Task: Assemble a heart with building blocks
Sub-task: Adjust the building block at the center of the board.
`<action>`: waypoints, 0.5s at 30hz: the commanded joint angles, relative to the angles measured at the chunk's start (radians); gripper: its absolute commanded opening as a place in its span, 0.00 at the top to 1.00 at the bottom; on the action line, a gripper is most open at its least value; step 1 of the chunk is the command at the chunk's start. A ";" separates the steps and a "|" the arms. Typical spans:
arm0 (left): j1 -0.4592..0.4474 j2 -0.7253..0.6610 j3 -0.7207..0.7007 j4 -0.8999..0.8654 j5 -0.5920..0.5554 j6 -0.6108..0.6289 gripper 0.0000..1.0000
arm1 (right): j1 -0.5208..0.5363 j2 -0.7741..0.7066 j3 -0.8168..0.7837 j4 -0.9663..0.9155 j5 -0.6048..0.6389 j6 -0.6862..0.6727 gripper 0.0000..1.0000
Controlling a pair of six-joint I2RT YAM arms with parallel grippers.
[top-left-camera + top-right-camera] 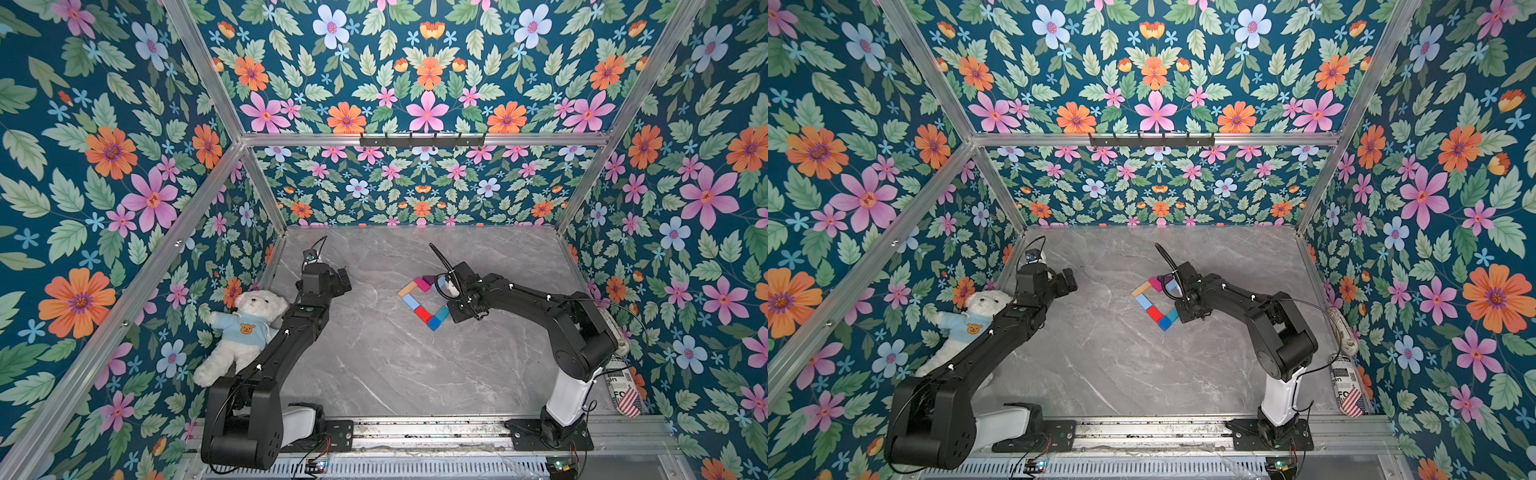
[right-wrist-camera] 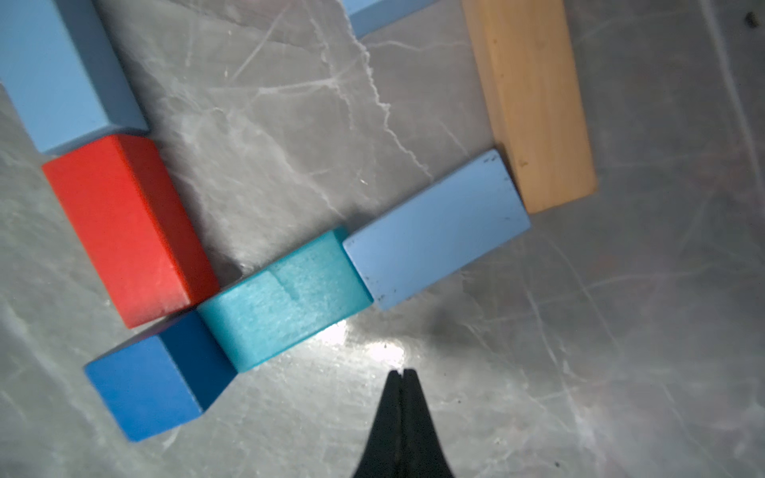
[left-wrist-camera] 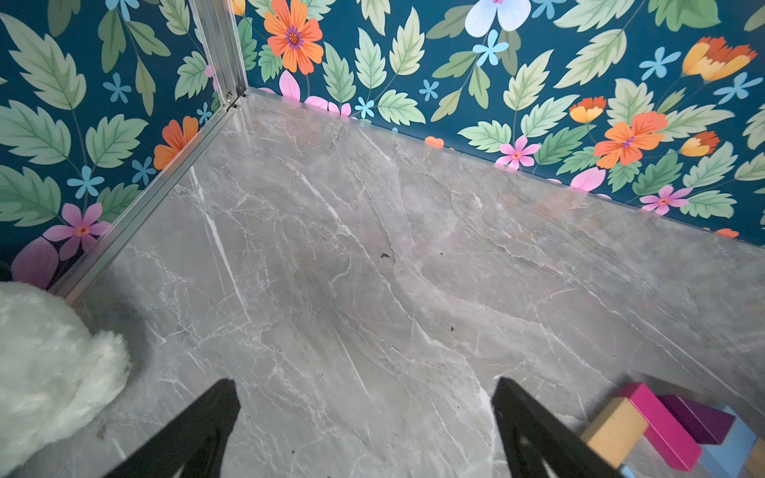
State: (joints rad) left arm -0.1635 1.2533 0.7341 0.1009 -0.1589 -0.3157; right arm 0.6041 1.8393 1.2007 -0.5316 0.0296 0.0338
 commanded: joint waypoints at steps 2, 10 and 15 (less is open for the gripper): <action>0.001 -0.011 -0.001 0.000 -0.013 -0.003 0.00 | 0.001 0.017 0.011 0.018 -0.005 -0.001 1.00; 0.001 -0.017 -0.008 0.000 -0.016 -0.002 0.00 | 0.001 0.045 0.034 0.022 -0.005 -0.007 1.00; 0.001 -0.018 -0.007 -0.001 -0.020 0.001 0.00 | 0.002 0.052 0.035 0.027 -0.005 -0.008 1.00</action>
State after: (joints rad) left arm -0.1635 1.2415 0.7261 0.1001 -0.1650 -0.3153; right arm 0.6041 1.8885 1.2293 -0.5167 0.0261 0.0334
